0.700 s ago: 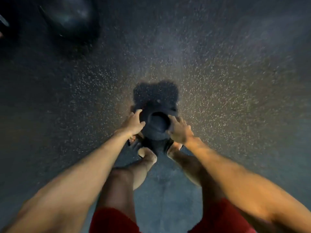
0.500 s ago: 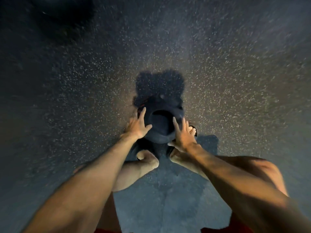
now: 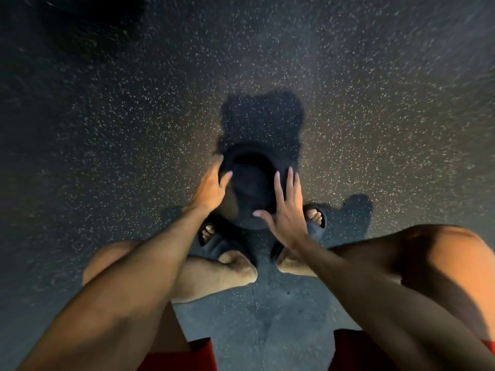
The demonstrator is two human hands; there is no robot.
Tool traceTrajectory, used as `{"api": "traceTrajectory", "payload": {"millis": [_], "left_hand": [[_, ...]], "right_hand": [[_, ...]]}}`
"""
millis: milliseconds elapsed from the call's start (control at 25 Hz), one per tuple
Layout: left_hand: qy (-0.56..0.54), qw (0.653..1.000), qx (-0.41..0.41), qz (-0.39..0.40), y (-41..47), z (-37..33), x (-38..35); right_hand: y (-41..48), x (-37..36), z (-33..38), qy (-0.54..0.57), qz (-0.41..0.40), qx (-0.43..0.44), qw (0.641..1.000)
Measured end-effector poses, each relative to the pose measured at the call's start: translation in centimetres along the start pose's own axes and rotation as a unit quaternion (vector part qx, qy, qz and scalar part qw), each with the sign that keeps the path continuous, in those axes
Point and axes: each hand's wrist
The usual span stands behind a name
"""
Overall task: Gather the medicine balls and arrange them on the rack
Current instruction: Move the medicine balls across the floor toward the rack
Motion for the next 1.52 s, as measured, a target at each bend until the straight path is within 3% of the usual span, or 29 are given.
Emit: {"api": "traceTrajectory", "payload": {"millis": [80, 280, 360, 480, 560, 720, 840, 960, 1040, 1160, 1280, 1400, 1520], "left_hand": [[-0.034, 0.999, 0.025, -0.015, 1.3, -2.0, 0.7], [-0.002, 1.000, 0.000, -0.018, 3.8, -4.6, 1.5], [-0.029, 0.998, 0.014, -0.052, 5.9, -6.4, 2.6], [-0.020, 0.997, 0.056, -0.057, 9.5, -10.1, 5.1], [0.024, 0.997, 0.024, -0.067, 11.3, -12.0, 6.0], [0.063, 0.986, -0.100, -0.122, 13.7, -14.4, 4.2], [-0.011, 0.977, -0.151, -0.149, 14.8, -17.1, 1.2], [-0.102, 0.970, -0.083, -0.203, 18.3, -23.0, 1.0], [-0.157, 0.958, -0.004, -0.239, 22.2, -27.8, 2.7], [-0.196, 0.954, 0.082, -0.210, 28.2, -33.0, 8.2], [-0.197, 0.951, 0.025, -0.235, 30.6, -34.1, 10.2], [-0.173, 0.946, -0.076, -0.263, 28.2, -32.2, 7.9], [-0.110, 0.963, -0.078, -0.235, 26.3, -31.1, 6.4]], "right_hand": [[4.9, 2.5, -1.2, 0.027, -0.018, -0.014, 0.999], [19.4, 9.0, -2.1, 0.121, -0.093, -0.149, 0.977], [19.2, 9.3, -1.7, 0.074, -0.119, -0.131, 0.981], [16.2, 8.1, -1.2, 0.040, -0.086, -0.110, 0.989], [17.6, 8.7, -2.9, 0.072, -0.082, -0.125, 0.986], [21.6, 12.6, -10.7, 0.159, -0.162, -0.140, 0.964], [25.6, 15.1, -14.8, 0.221, -0.256, -0.127, 0.933], [33.5, 19.7, -16.2, 0.255, -0.248, -0.195, 0.914], [38.5, 22.7, -16.6, 0.236, -0.238, -0.201, 0.920], [41.3, 22.0, -14.5, 0.086, -0.237, -0.107, 0.962], [41.9, 19.8, -13.6, -0.067, -0.313, -0.044, 0.946], [46.7, 22.8, -13.9, -0.022, -0.275, -0.063, 0.959], [51.9, 27.1, -14.7, 0.037, -0.209, -0.093, 0.973]]}}
Point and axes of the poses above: each hand's wrist, its own y-axis towards the middle knuckle, its own x-axis out of the back of the hand, z = x × y, and after that the axes turned 14 degrees about x, right-handed
